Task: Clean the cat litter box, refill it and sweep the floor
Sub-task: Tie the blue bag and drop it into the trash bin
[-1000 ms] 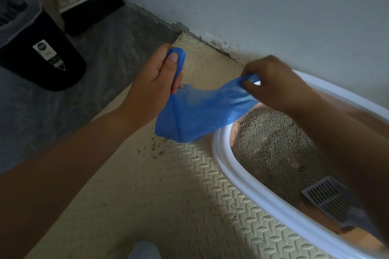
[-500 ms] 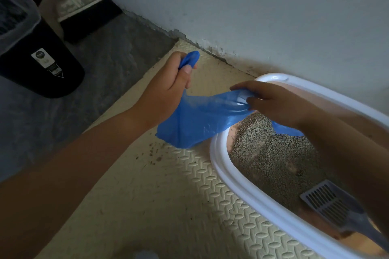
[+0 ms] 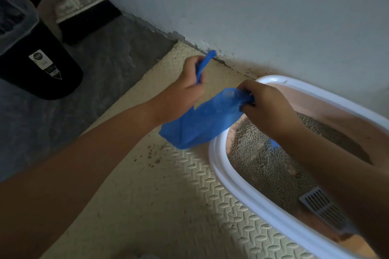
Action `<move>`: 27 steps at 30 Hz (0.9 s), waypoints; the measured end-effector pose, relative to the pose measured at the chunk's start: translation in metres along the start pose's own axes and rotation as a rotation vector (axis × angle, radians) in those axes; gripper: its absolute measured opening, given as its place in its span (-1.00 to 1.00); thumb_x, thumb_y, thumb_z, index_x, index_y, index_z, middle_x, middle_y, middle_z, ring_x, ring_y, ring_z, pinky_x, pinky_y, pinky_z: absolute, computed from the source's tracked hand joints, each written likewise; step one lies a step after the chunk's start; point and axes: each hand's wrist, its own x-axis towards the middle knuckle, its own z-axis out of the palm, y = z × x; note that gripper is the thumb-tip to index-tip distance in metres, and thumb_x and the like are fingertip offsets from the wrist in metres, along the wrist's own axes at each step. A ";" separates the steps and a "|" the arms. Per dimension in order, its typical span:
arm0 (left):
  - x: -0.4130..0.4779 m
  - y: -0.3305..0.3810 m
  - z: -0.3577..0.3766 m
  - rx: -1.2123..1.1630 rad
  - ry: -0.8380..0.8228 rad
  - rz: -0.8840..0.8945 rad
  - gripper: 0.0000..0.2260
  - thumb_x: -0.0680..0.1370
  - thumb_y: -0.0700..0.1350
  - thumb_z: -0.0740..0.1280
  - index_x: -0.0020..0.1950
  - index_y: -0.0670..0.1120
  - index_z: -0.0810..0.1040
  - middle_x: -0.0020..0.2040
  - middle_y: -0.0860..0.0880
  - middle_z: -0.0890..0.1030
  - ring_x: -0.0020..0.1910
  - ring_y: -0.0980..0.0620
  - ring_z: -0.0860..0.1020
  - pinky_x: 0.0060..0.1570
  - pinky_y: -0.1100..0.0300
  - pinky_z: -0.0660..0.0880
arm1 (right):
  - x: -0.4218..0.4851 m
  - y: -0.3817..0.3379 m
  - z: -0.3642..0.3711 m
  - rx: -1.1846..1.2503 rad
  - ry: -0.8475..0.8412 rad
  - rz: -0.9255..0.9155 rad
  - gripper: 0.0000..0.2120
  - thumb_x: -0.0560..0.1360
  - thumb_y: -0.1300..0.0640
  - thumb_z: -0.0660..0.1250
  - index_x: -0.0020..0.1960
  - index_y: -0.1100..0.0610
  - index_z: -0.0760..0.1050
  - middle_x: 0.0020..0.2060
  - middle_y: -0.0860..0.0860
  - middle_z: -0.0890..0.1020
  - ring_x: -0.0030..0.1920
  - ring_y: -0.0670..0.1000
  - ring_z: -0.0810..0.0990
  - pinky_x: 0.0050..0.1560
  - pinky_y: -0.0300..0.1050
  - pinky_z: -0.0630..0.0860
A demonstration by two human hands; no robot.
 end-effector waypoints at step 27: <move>0.025 -0.017 0.040 0.228 -0.129 -0.003 -0.39 0.51 -0.18 0.37 0.44 -0.12 0.11 0.10 -0.09 0.57 0.00 0.07 0.58 -0.02 0.29 0.48 | 0.012 -0.015 -0.006 0.061 0.012 -0.104 -0.80 0.37 0.22 0.42 0.00 0.10 0.59 -0.12 0.01 0.58 -0.16 -0.06 0.49 -0.21 -0.42 0.32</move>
